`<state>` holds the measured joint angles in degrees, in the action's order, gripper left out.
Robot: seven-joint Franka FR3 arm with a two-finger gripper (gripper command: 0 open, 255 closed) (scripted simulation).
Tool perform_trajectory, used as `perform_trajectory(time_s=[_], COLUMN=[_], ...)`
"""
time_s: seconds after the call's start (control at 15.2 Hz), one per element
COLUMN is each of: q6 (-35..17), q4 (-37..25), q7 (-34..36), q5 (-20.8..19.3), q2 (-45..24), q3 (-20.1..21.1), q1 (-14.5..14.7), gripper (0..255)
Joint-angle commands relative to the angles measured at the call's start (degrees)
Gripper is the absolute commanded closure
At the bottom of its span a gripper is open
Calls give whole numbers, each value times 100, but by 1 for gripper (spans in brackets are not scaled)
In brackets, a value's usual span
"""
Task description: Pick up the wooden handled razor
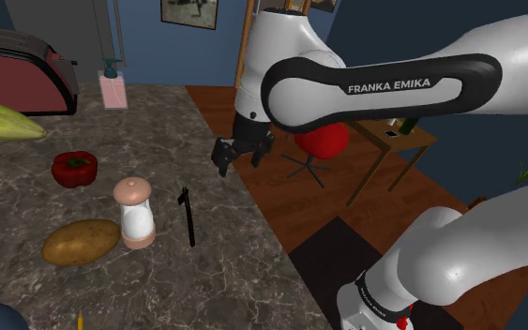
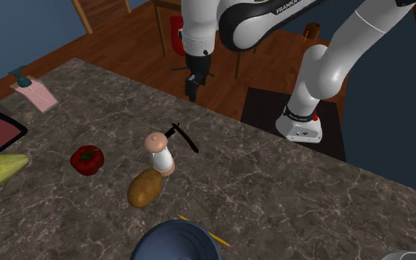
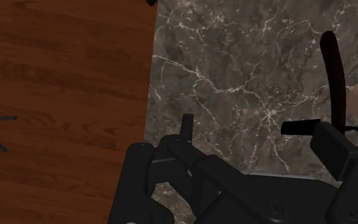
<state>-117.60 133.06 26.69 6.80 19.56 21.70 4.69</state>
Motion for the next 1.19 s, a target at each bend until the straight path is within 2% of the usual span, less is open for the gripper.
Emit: perform_trajectory(time_s=[0.0,0.53,1.12], q6=[-249,-723,-1278], q4=[-263,-1383,-1074], q7=[340,1541,1681], q5=[-91,-819,-1014], q2=[-478,-2065,-2351], q3=[232,765,755], q1=[6,138,169], gripper=[0,0,0])
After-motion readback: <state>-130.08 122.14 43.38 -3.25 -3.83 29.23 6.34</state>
